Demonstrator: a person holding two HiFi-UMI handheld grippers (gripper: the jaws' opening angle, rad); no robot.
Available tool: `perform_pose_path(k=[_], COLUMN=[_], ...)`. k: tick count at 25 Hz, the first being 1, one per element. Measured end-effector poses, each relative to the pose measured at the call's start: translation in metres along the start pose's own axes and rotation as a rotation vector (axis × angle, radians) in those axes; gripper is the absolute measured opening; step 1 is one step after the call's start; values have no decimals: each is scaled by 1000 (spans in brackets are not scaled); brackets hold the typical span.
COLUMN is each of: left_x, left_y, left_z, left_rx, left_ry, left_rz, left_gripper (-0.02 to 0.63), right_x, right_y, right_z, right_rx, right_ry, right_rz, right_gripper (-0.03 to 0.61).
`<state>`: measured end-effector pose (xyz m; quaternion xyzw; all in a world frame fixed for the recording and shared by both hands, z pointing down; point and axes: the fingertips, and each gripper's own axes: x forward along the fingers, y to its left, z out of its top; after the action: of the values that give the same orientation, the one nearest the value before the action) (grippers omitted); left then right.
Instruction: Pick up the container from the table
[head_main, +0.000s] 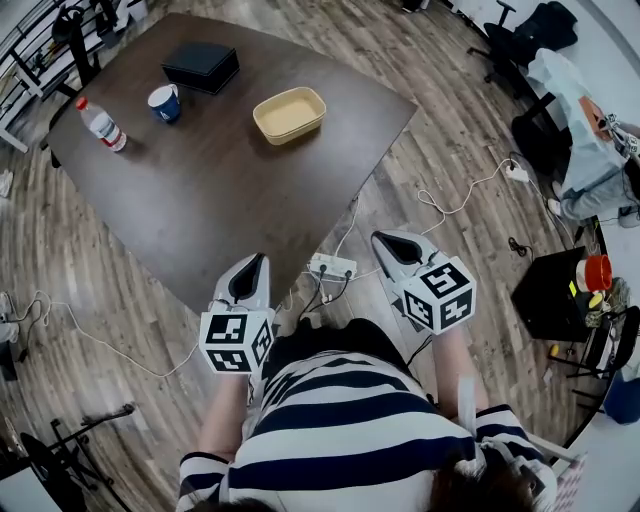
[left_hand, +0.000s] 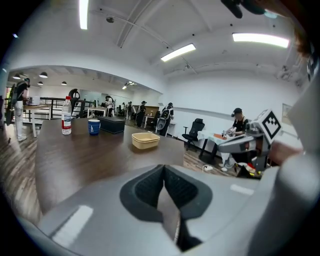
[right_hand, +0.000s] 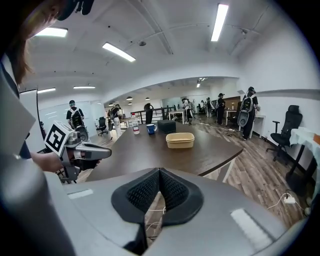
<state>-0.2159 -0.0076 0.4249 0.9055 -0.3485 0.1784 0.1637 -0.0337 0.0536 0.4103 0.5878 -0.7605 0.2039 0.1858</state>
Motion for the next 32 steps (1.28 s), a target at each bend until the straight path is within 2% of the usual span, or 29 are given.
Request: perform_pose_path(k=[8, 13, 22, 32], left_x=[10, 33, 109, 215], left_y=[29, 38, 32, 19], left_z=[18, 28, 62, 104], left_rx=[-18, -18, 24, 109], left_ry=[-42, -50, -17, 52], left_rz=[89, 142, 198, 254], left_gripper=[0, 0, 0, 0], right_x=[37, 65, 123, 174], right_y=[-20, -42, -99, -181], right_z=[29, 42, 73, 79], right_rx=[-41, -79, -119, -112], right_ry=[-6, -5, 13, 86], right_rz=[28, 82, 236, 371], right_gripper=[-2, -2, -2, -2])
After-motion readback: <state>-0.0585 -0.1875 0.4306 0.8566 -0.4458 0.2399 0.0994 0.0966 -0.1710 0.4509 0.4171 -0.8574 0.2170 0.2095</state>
